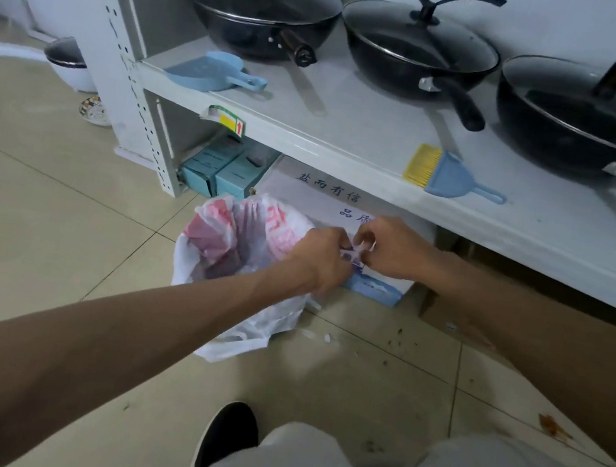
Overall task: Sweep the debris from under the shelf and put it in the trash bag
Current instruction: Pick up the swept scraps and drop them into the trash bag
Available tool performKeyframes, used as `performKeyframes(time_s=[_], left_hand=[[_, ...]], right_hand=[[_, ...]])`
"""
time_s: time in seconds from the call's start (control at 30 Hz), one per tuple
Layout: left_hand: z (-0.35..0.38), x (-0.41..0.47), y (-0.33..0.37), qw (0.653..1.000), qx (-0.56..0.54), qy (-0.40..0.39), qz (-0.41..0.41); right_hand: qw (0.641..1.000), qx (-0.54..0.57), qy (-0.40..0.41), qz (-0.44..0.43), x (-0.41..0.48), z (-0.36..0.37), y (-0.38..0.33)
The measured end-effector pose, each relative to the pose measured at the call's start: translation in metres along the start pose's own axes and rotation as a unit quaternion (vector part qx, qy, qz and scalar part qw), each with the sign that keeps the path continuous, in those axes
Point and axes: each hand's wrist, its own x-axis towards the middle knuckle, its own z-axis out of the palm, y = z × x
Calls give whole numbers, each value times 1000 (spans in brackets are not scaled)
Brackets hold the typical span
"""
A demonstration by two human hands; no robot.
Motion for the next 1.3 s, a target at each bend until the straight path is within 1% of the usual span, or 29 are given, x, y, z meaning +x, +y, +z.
performKeyframes(time_s=[0.1,0.2,0.33,0.5,0.63,0.73,0.8,0.87,0.93,1.03,1.17,1.3], left_hand=[[49,5,-2,998,-7,-61,1],[95,9,-24,994,6,-110,-16],[142,21,-62,988,43,-141,-47],[180,37,-97,994,32,-78,-65],[203,51,-110,995,48,-79,-35],[220,58,-118,992,63,-105,-29],[229,61,-124,990,76,-114,-29],[235,62,-127,989,94,-109,-22],[237,63,-128,990,100,-95,-18],[240,61,-131,993,80,-79,-18],[245,57,-134,998,32,-55,-17],[246,55,-135,999,14,-40,-9]], right_hand=[[999,17,-22,32,-9,20,35],[996,38,-43,63,-11,51,65],[991,43,-88,90,-7,113,100],[980,82,-144,113,-8,193,131],[973,112,-146,135,-7,230,140],[968,107,-156,162,-3,240,145],[968,107,-157,166,-1,245,146],[967,123,-151,163,0,251,146],[967,152,-127,160,1,258,144],[972,151,-99,151,1,261,140],[972,149,-102,154,2,261,139],[972,150,-92,156,0,260,138]])
